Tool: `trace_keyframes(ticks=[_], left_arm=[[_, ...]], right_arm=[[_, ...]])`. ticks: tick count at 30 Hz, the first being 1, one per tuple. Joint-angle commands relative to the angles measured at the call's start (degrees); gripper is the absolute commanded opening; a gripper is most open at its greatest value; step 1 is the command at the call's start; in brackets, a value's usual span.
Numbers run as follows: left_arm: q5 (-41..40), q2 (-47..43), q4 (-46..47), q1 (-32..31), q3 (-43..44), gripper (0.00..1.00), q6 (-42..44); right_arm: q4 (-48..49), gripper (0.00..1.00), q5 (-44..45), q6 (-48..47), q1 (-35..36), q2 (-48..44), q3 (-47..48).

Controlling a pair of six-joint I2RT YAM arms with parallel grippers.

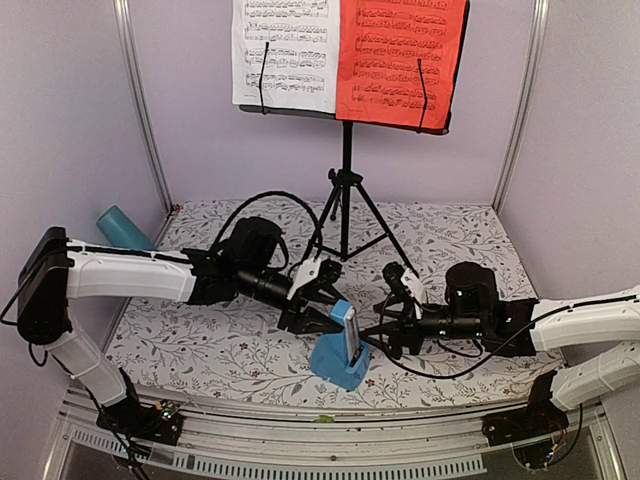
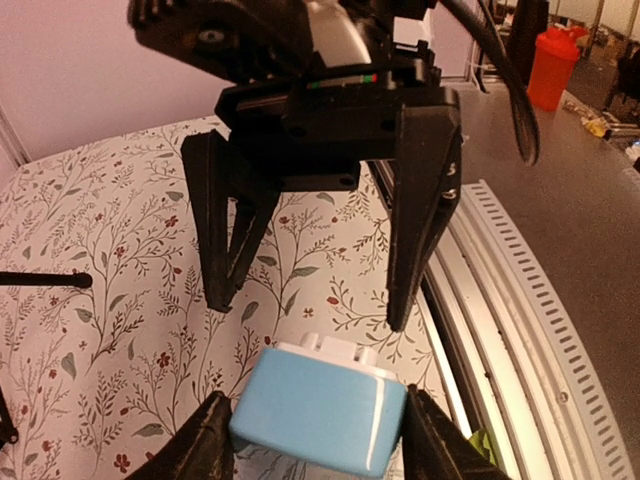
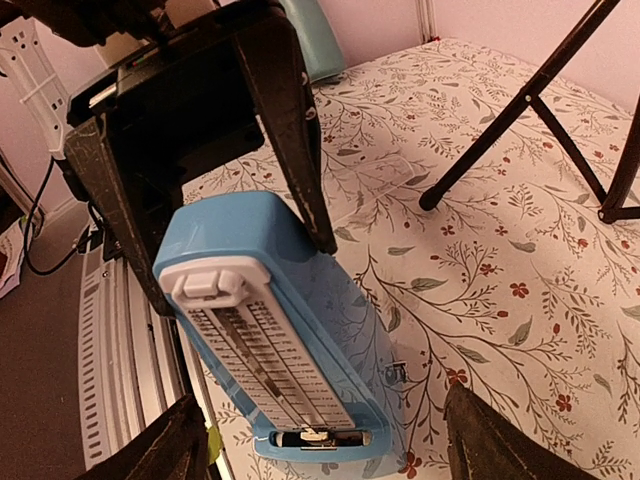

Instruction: Set up the instrument practice props

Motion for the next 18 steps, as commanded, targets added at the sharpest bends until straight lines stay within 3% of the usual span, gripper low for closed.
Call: trace_keyframes(ticks=[1,18], left_arm=[[-0.75,-1.88,0.69,-0.17,-1.82,0.46,-3.33],[-4.06,-2.84,3.44,-1.20,-4.50,0.34,-4.41]], right_arm=[[3.36,0.81,-0.71,-0.73,-0.20,2.26,2.68],[5.36,0.77,-1.88,-0.13,-0.24,5.69,5.05]])
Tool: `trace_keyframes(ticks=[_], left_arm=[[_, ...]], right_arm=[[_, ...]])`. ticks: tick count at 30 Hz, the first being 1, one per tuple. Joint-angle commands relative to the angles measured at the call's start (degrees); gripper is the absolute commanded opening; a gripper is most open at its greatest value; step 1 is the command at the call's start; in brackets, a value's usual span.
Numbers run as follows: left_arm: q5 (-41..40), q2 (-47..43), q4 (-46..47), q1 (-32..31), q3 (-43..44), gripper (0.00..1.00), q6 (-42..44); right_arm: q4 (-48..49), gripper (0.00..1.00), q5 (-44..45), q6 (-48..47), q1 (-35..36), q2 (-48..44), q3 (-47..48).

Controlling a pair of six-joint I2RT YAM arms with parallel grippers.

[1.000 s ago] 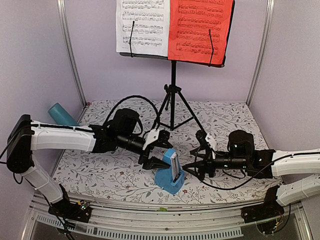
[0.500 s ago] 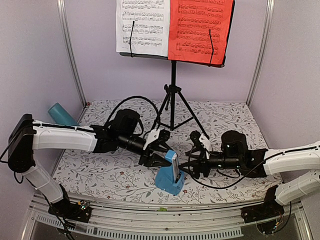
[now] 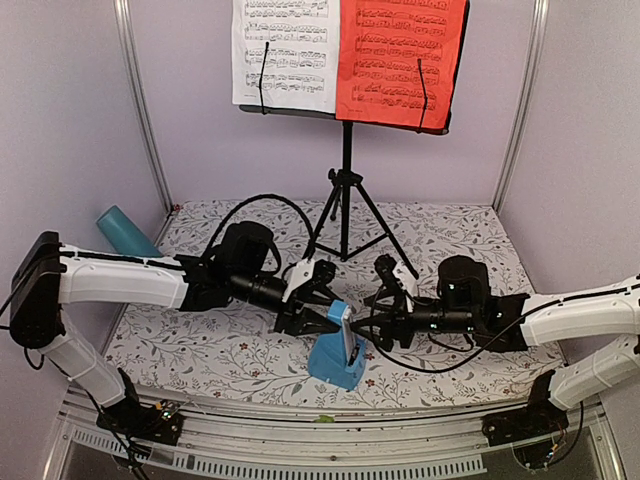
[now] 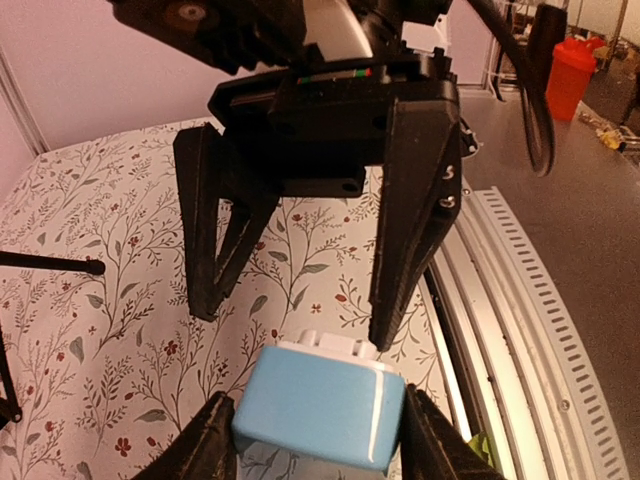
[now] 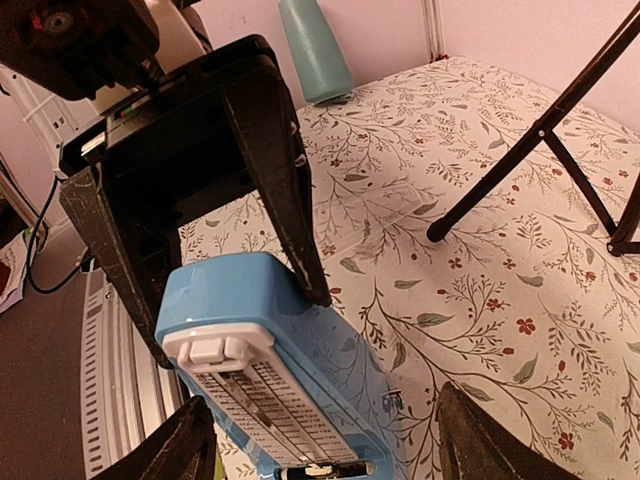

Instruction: Set up the instrument practice props

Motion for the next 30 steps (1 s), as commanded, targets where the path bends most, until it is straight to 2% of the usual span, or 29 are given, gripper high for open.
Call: trace_keyframes(ticks=[1,10,30], left_arm=[[-1.06,0.09,-0.33,-0.55,-0.43,0.34,-0.64],[-0.93,-0.02,-0.49,-0.55,-0.50,0.33,-0.32],[-1.05,-0.17,-1.34,-0.58,-0.50,0.32,0.45]], right_arm=[[2.20,0.76,-1.40,0.11,-0.18,1.55,2.19],[3.20,0.69,0.35,0.58,-0.20,2.63,2.20],[3.53,0.68,0.06,1.50,-1.42,1.97,0.89]])
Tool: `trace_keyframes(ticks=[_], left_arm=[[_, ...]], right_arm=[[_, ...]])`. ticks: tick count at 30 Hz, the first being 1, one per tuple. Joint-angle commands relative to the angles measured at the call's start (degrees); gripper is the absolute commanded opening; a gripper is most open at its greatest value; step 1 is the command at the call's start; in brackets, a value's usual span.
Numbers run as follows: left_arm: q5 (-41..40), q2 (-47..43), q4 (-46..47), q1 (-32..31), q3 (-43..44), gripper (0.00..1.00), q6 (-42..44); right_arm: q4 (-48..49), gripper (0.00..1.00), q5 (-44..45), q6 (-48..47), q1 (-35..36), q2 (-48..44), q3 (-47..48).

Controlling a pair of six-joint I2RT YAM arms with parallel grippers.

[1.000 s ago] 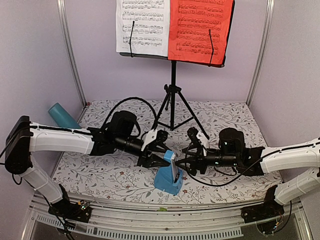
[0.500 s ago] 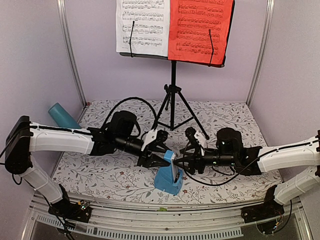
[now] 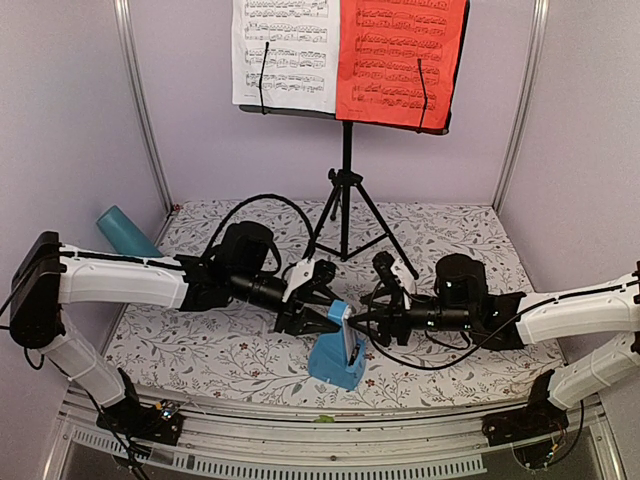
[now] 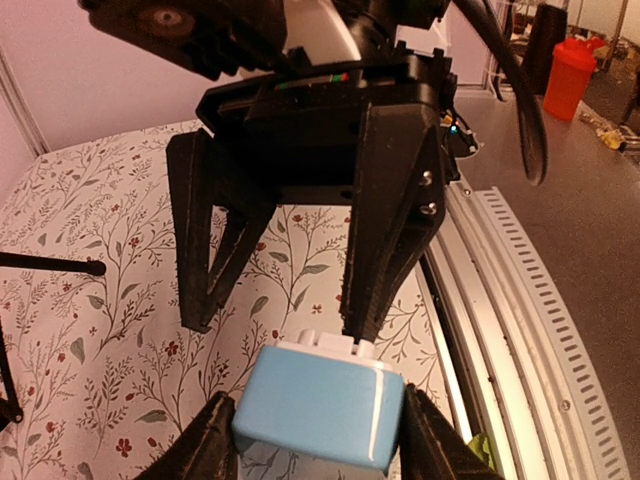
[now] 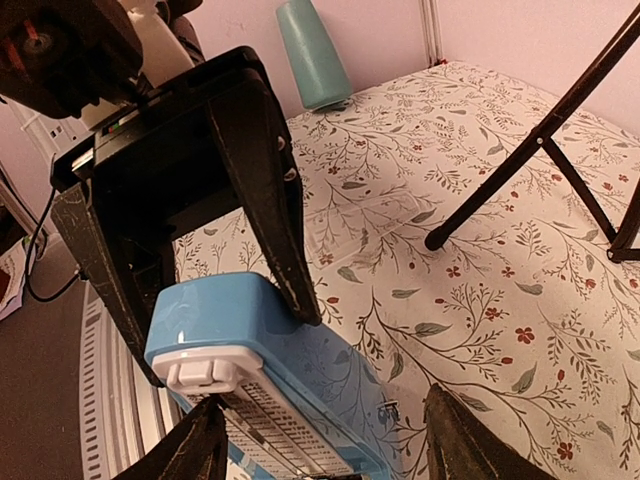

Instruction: Set up the instrument practice props

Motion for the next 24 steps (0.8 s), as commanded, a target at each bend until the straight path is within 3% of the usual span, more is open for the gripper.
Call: trace_keyframes(ticks=[1,24], left_arm=[[-0.90,-0.16,-1.35,-0.47,-0.43,0.32,0.40],[-1.24,-0.68,-2.35,-0.55,-0.37,0.32,1.70]], right_arm=[[1.47,0.68,-0.37,0.83,-0.75,0.33,0.24],[0.44,0.68,-1.96,3.52,-3.23,3.89,1.72]])
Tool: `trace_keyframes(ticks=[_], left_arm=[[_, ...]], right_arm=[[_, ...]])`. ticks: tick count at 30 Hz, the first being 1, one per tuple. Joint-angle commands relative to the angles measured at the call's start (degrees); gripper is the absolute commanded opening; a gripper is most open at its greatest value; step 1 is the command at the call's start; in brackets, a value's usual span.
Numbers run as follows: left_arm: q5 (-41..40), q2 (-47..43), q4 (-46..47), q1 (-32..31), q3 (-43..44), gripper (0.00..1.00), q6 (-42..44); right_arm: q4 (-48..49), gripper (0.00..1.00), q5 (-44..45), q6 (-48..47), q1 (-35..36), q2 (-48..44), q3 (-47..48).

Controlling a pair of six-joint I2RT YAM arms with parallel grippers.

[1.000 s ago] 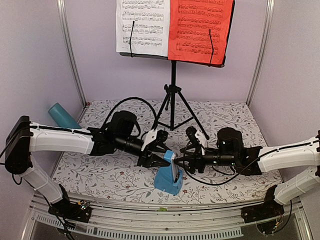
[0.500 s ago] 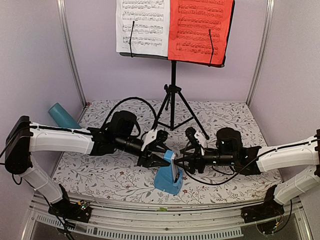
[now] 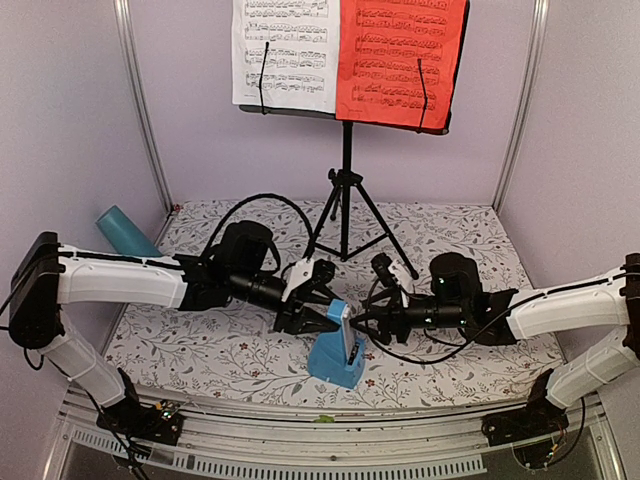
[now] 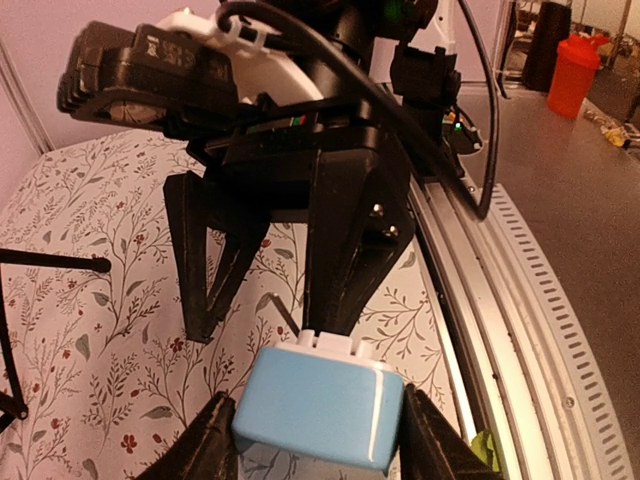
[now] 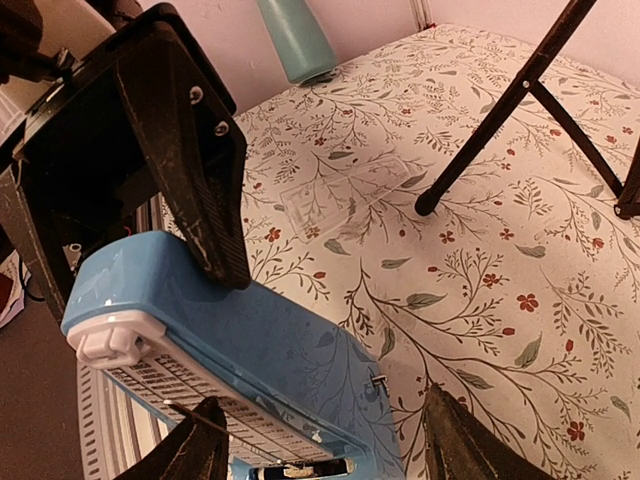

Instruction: Set up the instrument practice props

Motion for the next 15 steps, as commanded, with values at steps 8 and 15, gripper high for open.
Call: trace_keyframes(ticks=[8,15], left_arm=[[-2.01,-0.73,0.12,-0.64,-1.15,0.32,-0.91],[-5.14,-1.90,3.12,-0.86,-2.69,0.32,-2.78]], right_arm=[[-0.19,0.71,5.96,3.20,-1.33,-1.28,1.04],[-0.91,0.72,8.58,5.47,-3.36,-0.13,1.56]])
